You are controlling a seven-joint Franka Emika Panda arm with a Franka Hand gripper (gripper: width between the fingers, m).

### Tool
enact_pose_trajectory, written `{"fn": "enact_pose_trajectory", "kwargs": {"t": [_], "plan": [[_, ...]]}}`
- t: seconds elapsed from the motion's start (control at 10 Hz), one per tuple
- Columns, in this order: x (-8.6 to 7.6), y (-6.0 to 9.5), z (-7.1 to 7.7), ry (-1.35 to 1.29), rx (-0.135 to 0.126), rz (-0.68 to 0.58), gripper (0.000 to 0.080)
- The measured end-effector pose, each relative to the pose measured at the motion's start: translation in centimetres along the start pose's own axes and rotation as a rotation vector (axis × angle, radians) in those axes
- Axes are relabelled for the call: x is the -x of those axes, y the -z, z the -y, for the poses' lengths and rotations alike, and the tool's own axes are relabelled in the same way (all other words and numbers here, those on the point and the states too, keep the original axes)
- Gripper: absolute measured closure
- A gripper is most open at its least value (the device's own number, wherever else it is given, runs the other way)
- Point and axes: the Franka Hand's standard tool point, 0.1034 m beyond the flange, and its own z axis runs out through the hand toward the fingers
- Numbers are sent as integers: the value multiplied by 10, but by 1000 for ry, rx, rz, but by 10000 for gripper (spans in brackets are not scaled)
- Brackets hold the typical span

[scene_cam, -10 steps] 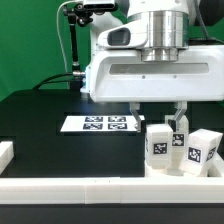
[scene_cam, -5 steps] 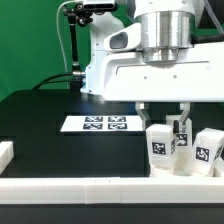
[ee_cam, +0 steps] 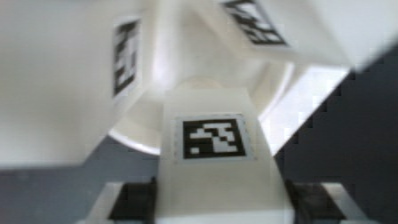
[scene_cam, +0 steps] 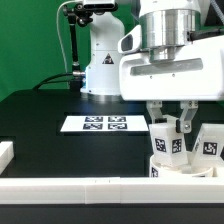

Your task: Assemble stool

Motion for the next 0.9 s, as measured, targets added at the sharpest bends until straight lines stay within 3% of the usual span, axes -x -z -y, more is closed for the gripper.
{"fn": "enact_pose_trajectory", "kwargs": {"t": [0.4,0.9], "plan": [[-5,-5,-1,-289,-25,33,459],[-3,-5,0,-677,-28,74,459]]}}
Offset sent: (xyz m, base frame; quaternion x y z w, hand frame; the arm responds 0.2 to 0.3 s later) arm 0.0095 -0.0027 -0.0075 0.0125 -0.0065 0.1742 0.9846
